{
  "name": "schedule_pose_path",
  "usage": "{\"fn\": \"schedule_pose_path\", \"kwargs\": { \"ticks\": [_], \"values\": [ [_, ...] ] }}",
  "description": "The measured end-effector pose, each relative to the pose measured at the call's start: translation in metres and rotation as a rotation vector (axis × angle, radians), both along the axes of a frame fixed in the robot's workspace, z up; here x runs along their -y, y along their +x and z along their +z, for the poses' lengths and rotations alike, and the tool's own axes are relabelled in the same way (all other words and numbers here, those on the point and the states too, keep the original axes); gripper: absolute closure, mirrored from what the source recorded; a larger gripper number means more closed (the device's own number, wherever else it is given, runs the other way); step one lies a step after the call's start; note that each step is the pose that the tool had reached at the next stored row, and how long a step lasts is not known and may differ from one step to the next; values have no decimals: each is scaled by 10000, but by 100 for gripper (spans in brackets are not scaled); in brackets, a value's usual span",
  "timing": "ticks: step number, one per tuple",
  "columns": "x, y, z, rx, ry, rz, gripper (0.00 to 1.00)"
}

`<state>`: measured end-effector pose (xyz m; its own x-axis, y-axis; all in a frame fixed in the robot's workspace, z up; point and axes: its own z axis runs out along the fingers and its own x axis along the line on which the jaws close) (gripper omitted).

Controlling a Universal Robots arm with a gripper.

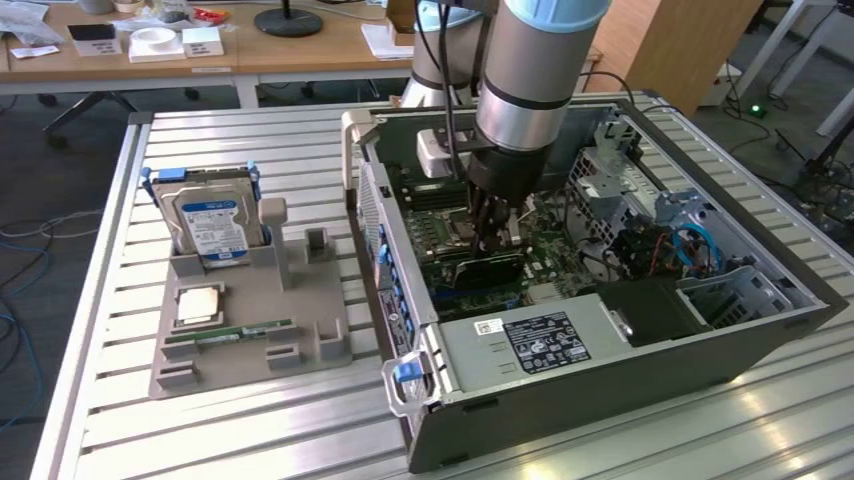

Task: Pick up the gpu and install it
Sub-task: 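Press down on the gpu until it lock into place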

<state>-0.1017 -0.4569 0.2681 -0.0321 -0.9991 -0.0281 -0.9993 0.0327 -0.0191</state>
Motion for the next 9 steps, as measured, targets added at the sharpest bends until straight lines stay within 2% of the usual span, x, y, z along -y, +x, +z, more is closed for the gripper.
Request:
{"fn": "schedule_pose_path", "kwargs": {
  "ticks": [9],
  "values": [
    [0,0,-35,2,3,0,89]
  ]
}}
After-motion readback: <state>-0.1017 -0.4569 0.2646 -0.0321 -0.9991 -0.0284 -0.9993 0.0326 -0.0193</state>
